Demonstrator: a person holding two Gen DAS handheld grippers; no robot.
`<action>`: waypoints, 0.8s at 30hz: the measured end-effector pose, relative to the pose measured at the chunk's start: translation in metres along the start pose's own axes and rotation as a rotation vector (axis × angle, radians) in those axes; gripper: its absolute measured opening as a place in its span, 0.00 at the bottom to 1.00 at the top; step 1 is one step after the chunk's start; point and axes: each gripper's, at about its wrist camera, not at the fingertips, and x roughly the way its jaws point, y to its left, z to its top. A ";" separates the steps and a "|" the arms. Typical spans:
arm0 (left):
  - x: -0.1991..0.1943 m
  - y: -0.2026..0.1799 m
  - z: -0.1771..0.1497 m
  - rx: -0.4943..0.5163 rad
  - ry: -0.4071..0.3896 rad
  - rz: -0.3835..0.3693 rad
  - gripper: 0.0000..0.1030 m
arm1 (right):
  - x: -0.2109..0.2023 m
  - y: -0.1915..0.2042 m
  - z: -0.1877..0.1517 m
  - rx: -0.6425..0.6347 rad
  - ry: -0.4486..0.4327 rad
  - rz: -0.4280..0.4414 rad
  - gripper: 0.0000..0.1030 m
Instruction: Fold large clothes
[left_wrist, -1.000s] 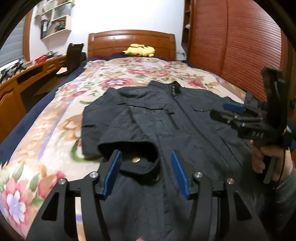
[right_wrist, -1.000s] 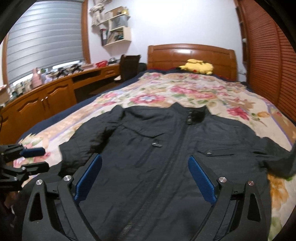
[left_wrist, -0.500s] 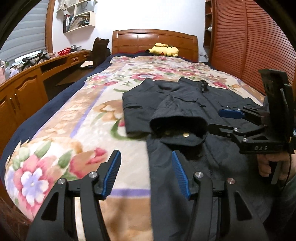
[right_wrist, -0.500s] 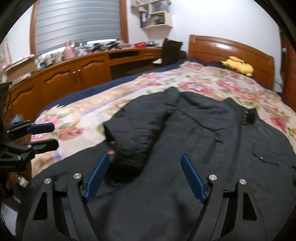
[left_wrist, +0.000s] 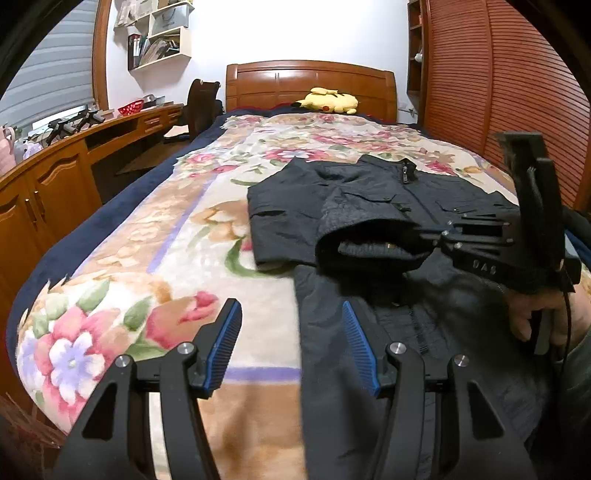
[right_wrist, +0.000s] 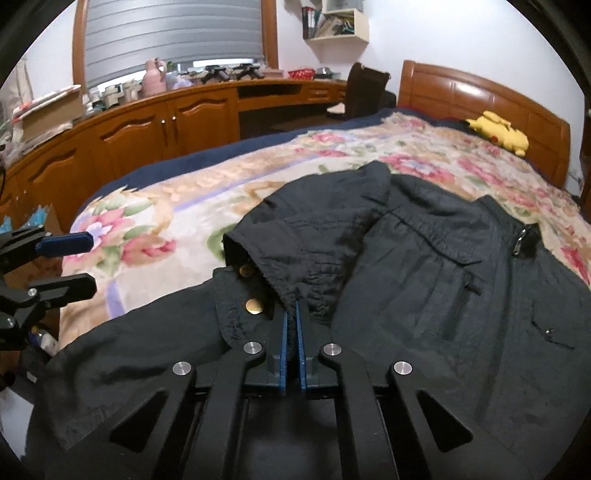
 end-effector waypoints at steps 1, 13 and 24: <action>0.001 -0.004 0.001 0.004 -0.002 -0.004 0.54 | -0.003 -0.003 0.000 0.007 -0.008 -0.002 0.01; 0.015 -0.065 0.032 0.054 -0.054 -0.088 0.54 | -0.091 -0.096 -0.016 0.194 -0.138 -0.127 0.00; 0.019 -0.107 0.044 0.113 -0.081 -0.125 0.54 | -0.113 -0.126 -0.041 0.246 -0.118 -0.180 0.00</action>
